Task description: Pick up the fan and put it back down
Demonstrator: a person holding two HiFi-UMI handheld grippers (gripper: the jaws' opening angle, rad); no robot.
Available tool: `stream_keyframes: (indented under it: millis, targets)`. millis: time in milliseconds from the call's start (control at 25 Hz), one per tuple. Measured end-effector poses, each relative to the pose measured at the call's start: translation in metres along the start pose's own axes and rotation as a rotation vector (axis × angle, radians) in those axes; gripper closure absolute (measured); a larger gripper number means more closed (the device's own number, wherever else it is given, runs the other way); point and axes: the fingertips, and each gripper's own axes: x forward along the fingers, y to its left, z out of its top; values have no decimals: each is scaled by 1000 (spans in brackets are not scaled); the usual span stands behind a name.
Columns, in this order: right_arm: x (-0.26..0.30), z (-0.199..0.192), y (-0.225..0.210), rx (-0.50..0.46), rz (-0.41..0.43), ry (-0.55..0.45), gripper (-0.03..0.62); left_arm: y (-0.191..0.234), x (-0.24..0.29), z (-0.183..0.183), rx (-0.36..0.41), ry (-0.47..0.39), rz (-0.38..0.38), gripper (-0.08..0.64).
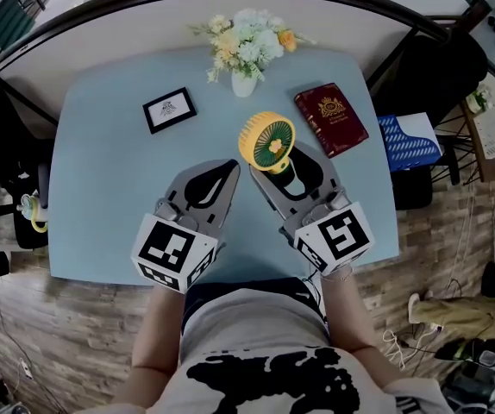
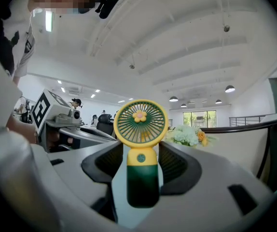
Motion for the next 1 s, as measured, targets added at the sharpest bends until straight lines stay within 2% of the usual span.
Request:
stream_keyframes:
  millis: [120,360,600,1000]
  targets:
    - [-2,-3,1,14,11,5,357,-6,-1,-1,17,6,-15,549]
    - [-6,-15,-2,59,7,16,357,2,0,-20,-2,91,32,549]
    - [-10,-25,-2,82,7,36,357,0,1,-31,-22,113,22,549]
    - [-10,-23,3,69,37,46,357,0,2,-34,-31,122,18,549]
